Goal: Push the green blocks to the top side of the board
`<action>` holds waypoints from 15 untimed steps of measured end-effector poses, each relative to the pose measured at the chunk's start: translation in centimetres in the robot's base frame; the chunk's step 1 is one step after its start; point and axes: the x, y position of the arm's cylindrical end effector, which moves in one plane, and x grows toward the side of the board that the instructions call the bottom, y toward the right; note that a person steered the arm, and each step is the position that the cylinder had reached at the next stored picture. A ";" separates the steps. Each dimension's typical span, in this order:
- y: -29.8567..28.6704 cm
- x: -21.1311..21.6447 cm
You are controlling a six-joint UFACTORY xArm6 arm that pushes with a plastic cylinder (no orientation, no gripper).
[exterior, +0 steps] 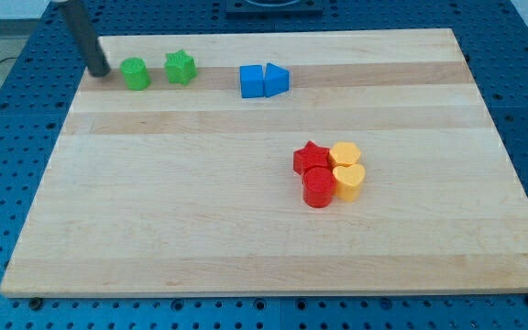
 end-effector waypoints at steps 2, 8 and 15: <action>1.2 -0.2; 11.7 0.2; 14.0 1.9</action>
